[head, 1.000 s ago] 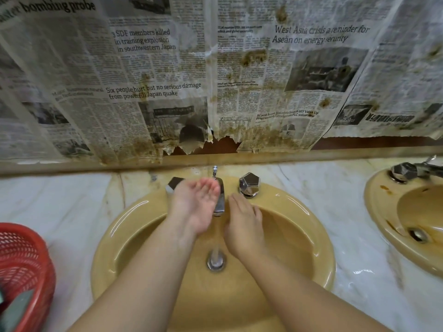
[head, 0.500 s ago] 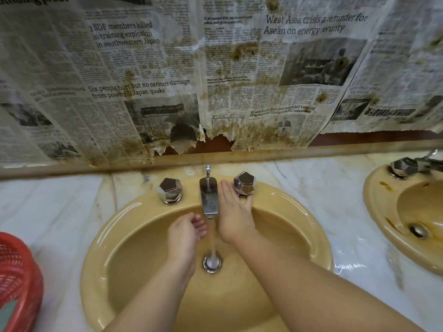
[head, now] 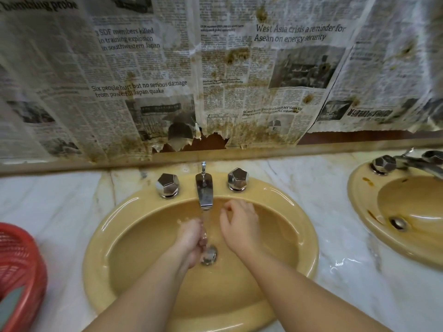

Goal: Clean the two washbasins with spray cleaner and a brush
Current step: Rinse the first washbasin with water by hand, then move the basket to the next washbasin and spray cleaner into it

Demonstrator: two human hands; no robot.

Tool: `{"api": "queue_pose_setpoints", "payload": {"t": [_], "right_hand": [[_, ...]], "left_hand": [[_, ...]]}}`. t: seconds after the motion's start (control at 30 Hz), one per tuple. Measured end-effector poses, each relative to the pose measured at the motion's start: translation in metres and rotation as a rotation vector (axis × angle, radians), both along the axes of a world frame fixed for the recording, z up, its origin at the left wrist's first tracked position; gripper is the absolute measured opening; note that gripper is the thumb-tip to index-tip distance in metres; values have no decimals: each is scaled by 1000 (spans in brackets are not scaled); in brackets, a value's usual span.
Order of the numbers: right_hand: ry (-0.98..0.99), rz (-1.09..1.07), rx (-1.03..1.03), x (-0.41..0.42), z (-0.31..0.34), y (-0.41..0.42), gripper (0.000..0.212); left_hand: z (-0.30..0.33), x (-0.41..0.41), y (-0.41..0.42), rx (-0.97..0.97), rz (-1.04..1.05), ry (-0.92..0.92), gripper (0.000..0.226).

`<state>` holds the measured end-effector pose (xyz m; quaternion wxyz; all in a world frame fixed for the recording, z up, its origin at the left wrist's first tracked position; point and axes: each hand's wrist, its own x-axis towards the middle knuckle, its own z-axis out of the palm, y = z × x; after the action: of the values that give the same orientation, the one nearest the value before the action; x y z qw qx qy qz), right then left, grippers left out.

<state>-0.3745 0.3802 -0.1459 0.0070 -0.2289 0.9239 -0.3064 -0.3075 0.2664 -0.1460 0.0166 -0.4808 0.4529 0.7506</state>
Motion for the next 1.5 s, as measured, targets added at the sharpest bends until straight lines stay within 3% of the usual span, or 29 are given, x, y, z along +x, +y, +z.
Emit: {"api": "queue_pose_setpoints", "payload": {"t": [0.1,0.17,0.3,0.43,0.7,0.83,1.03,1.2,1.27,1.37,1.5], "right_hand": [[76,-30,14,-17,25,-3,18],[78,-53,94,-32,42,-6,29],[-16,22,353,-57,60,-13,54],[-24,100,491,-71,65,-18,52],[14,83,624,-89,72,-32,27],[-55,-5,543,-96,67,-47,24],[-126,-196,496,-91,64,-60,38],[-236,-161,454,-92,77,-50,37],[-250,-128,512,-80,85,-45,49],[-95,-116,439,-44,96,-42,62],[194,73,216,28,110,-59,54]], "left_hand": [[13,5,-5,-237,-62,-17,29],[22,8,-7,-443,-80,5,23],[47,23,-11,-886,-186,185,42],[51,25,-12,-1037,-424,280,45],[38,30,-10,-1171,-522,252,51],[35,29,-9,-1218,-537,251,53],[25,28,-12,-1248,-640,194,61],[39,43,-23,-1292,-777,162,64],[43,63,-29,-1301,-793,113,66],[43,102,-36,-1252,-732,10,67],[33,163,-52,-1261,-553,-30,62]]}}
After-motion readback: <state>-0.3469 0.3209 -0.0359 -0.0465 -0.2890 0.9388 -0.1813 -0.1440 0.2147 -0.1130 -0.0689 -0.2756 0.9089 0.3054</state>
